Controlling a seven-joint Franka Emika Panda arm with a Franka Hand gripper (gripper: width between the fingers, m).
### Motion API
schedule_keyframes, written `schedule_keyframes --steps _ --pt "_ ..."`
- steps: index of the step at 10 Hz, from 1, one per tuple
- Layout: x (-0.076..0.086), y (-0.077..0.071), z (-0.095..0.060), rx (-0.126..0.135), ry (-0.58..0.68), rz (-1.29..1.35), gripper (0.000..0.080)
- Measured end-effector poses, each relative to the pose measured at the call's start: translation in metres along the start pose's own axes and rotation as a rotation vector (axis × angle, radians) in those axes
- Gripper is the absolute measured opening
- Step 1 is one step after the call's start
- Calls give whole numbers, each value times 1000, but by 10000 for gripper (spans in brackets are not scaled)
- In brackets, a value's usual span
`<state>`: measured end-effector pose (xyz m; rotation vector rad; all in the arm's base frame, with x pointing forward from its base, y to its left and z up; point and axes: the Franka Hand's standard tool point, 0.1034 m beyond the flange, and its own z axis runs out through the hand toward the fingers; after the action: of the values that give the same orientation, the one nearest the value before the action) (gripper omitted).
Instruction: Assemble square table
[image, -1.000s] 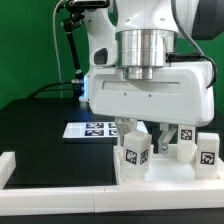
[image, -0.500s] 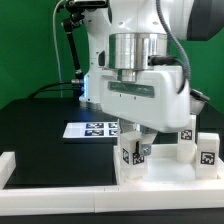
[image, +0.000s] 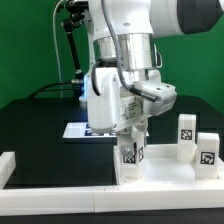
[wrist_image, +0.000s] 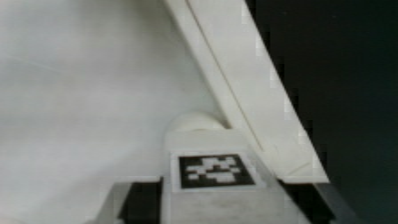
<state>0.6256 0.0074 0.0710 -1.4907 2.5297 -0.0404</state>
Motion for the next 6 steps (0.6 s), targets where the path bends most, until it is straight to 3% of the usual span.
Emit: schedule_keyframes --steps 2,3,4,5,6 --pt "0 0 0 0 3 -39 297" --pt "-4 2 -1 -2 34 -236 297" --pt "-7 2 -4 -2 41 -445 512" --pt "-9 5 -8 -6 35 -623 630" --pt "-7 6 -8 -4 37 -723 630"
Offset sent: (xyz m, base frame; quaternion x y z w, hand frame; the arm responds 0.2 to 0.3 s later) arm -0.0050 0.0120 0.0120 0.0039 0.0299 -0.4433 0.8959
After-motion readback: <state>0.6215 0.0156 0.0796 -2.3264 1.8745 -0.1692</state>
